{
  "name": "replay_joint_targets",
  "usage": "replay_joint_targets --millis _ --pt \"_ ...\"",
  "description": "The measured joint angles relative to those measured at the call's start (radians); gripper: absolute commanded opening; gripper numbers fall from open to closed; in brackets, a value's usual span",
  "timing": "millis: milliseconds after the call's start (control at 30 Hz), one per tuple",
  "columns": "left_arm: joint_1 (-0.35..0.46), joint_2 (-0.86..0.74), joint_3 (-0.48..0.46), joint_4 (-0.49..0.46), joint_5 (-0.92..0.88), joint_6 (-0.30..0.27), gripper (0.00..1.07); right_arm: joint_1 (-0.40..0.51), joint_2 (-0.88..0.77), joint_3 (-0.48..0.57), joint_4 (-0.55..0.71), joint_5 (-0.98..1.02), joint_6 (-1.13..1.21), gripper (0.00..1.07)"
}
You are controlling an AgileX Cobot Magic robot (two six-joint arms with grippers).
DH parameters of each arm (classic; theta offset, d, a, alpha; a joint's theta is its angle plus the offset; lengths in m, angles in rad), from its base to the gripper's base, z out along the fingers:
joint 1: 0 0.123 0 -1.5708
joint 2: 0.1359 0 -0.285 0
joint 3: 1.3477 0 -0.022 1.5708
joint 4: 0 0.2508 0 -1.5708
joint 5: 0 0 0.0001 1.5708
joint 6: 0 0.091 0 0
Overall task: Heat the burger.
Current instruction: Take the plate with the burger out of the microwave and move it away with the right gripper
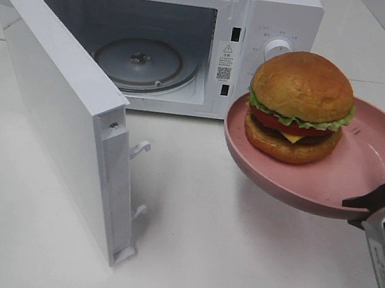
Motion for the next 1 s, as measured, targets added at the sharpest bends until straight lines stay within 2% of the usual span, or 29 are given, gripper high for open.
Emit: replay_joint_targets --millis 200,233,267,300,333,467,867,1000 --pt "0.000 0.000 0.000 0.000 0.000 0.000 0.98 0.000 0.000 0.000 -0.159 0.050 0.253 0.00" --pt "0.000 0.000 0.000 0.000 0.000 0.000 0.98 0.000 0.000 0.000 -0.231 0.063 0.345 0.00" --pt "0.000 0.000 0.000 0.000 0.000 0.000 0.98 0.000 0.000 0.000 -0.231 0.063 0.345 0.00" --pt "0.000 0.000 0.000 0.000 0.000 0.000 0.98 0.000 0.000 0.000 -0.297 0.083 0.437 0.00" --pt "0.000 0.000 0.000 0.000 0.000 0.000 0.98 0.000 0.000 0.000 -0.297 0.083 0.437 0.00" --pt "0.000 0.000 0.000 0.000 0.000 0.000 0.98 0.000 0.000 0.000 -0.441 0.137 0.692 0.00" --pt "0.000 0.000 0.000 0.000 0.000 0.000 0.98 0.000 0.004 0.000 -0.577 0.289 1.071 0.00" --pt "0.000 0.000 0.000 0.000 0.000 0.000 0.98 0.000 0.066 0.000 -0.631 0.360 1.238 0.00"
